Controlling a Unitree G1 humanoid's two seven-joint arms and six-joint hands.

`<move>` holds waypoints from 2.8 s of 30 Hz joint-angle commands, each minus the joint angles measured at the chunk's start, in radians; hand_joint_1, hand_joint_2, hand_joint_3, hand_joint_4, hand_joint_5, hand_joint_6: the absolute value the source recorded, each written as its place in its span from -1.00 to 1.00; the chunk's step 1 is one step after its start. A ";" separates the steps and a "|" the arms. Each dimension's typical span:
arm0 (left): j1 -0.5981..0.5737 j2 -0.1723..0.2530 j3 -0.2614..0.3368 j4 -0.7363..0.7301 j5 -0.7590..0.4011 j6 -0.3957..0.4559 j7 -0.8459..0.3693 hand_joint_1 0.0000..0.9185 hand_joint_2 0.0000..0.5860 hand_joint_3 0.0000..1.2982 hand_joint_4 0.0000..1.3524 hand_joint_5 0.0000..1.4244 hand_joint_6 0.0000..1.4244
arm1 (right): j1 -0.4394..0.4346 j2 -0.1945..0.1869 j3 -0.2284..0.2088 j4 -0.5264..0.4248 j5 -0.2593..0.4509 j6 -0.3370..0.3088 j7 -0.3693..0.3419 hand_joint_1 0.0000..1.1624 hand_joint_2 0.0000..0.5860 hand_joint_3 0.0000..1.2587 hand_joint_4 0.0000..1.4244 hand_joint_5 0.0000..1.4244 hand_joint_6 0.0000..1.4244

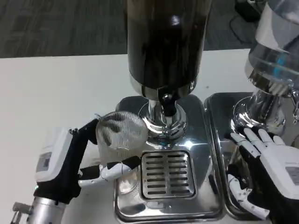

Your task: Grasp the cup under the faucet to collect the drink, then remove the cup.

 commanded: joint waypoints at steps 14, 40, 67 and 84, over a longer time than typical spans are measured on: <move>-0.217 -0.041 -0.130 0.205 0.038 -0.093 -0.011 0.05 -0.46 -0.22 -0.22 0.04 0.07 | 0.008 0.016 -0.013 -0.023 -0.010 0.030 -0.013 -0.45 0.92 -0.78 -0.94 -1.00 -1.00; -0.289 -0.052 -0.223 0.314 0.103 -0.087 0.009 -0.21 -0.53 -0.28 -0.28 0.00 0.00 | 0.027 0.046 0.001 -0.035 -0.023 0.043 -0.010 -0.48 0.90 -0.77 -0.94 -1.00 -1.00; -0.180 0.021 -0.186 0.149 0.062 -0.008 -0.061 -0.86 -0.89 -0.69 -0.74 -0.42 -0.58 | -0.009 0.021 -0.012 0.002 0.031 0.037 -0.005 -0.52 0.90 -0.75 -0.94 -1.00 -1.00; -0.028 0.044 -0.055 -0.001 -0.062 -0.023 -0.077 -0.90 -0.89 -0.68 -0.74 -0.41 -0.57 | -0.055 -0.047 -0.024 0.032 0.073 0.017 -0.003 -0.53 0.90 -0.75 -0.94 -1.00 -1.00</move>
